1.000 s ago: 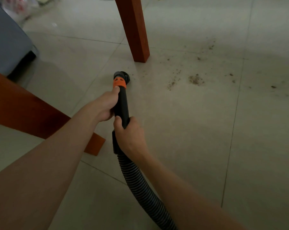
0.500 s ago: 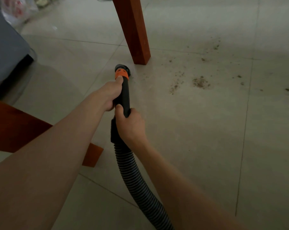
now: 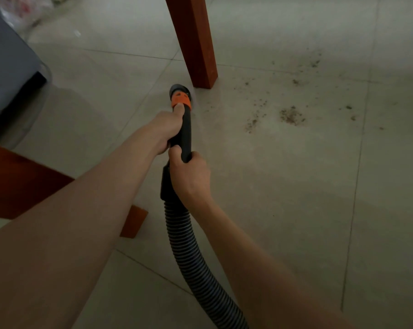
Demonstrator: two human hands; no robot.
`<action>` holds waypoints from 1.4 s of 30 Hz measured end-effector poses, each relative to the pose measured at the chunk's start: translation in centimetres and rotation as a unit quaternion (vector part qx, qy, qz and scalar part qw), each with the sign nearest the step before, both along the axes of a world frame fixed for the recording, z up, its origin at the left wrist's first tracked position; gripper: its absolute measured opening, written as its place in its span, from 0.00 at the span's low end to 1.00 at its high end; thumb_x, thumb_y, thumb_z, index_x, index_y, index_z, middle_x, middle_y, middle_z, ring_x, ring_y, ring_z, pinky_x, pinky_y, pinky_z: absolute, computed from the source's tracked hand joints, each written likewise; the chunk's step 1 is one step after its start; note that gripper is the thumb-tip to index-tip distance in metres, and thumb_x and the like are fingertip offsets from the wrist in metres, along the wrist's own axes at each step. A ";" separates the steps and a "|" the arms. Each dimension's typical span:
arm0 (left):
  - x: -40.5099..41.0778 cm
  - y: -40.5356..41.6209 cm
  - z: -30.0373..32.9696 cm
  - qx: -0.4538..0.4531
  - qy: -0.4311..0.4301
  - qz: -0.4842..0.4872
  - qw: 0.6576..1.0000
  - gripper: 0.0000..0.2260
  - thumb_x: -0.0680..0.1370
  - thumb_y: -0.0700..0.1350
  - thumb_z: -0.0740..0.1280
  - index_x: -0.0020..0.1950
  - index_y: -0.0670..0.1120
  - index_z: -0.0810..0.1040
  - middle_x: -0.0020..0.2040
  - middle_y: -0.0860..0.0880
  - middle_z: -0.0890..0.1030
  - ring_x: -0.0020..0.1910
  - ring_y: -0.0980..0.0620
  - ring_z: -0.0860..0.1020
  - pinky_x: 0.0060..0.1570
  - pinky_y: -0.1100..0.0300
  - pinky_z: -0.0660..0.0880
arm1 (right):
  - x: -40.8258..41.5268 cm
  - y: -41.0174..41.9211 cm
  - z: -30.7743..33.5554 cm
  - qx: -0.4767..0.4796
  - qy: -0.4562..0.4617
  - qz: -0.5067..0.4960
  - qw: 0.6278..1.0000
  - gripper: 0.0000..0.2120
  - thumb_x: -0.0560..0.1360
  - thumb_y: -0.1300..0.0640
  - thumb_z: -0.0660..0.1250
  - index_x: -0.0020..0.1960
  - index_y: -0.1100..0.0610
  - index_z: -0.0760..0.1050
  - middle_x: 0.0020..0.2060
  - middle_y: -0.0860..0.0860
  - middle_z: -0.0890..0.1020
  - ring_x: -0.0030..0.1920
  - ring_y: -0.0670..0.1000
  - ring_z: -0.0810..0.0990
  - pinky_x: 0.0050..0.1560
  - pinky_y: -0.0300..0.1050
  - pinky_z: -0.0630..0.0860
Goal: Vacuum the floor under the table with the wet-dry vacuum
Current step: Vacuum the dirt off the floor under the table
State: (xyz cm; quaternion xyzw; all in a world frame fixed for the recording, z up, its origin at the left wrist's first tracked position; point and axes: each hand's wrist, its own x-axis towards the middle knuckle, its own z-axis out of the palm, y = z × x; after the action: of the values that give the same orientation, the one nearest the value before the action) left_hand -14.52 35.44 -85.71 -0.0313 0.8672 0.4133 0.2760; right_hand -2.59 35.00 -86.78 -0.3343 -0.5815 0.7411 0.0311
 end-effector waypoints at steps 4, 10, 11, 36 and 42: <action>0.0 0.3 0.0 0.022 -0.024 0.009 0.999 0.24 0.82 0.56 0.51 0.66 0.38 0.69 0.56 0.40 0.77 0.49 0.45 0.76 0.52 0.54 0.75 | 0.0 0.7 -0.3 0.041 -0.011 0.030 0.999 0.13 0.80 0.47 0.56 0.50 0.57 0.69 0.36 0.48 0.73 0.31 0.44 0.72 0.20 0.31 0.66; 0.3 2.3 0.1 0.052 -0.058 0.000 0.997 0.26 0.83 0.57 0.49 0.66 0.38 0.69 0.48 0.43 0.76 0.45 0.47 0.75 0.48 0.55 0.74 | -0.3 2.4 -0.9 0.084 -0.020 0.024 0.996 0.15 0.81 0.46 0.55 0.52 0.58 0.68 0.37 0.49 0.73 0.32 0.46 0.72 0.25 0.38 0.66; 0.3 2.5 0.0 0.056 -0.061 0.000 0.997 0.25 0.82 0.57 0.49 0.66 0.38 0.69 0.45 0.44 0.76 0.43 0.48 0.75 0.46 0.56 0.74 | -0.3 2.5 -1.0 0.091 -0.021 0.023 0.995 0.15 0.81 0.46 0.55 0.52 0.58 0.68 0.37 0.49 0.73 0.32 0.46 0.72 0.26 0.39 0.65; 4.7 -2.7 0.4 -0.024 -0.022 0.027 0.999 0.26 0.82 0.57 0.50 0.71 0.39 0.65 0.65 0.41 0.73 0.61 0.42 0.74 0.61 0.50 0.73 | 4.5 -0.2 0.0 0.038 -0.033 0.123 0.991 0.15 0.80 0.46 0.56 0.50 0.58 0.69 0.37 0.50 0.75 0.36 0.49 0.75 0.37 0.42 0.73; 7.3 -3.0 0.6 -0.023 -0.021 0.019 0.999 0.24 0.83 0.55 0.50 0.67 0.37 0.68 0.59 0.41 0.76 0.58 0.42 0.75 0.59 0.50 0.74 | 7.3 -1.0 0.5 0.023 -0.033 0.107 0.993 0.16 0.80 0.45 0.55 0.52 0.58 0.70 0.40 0.51 0.76 0.38 0.50 0.77 0.39 0.44 0.75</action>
State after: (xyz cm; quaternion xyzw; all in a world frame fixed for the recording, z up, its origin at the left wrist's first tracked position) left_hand -7.18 32.41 -85.15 -0.0627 0.8696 0.3978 0.2857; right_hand 4.71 34.05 -86.33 -0.2938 -0.6315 0.7151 -0.0598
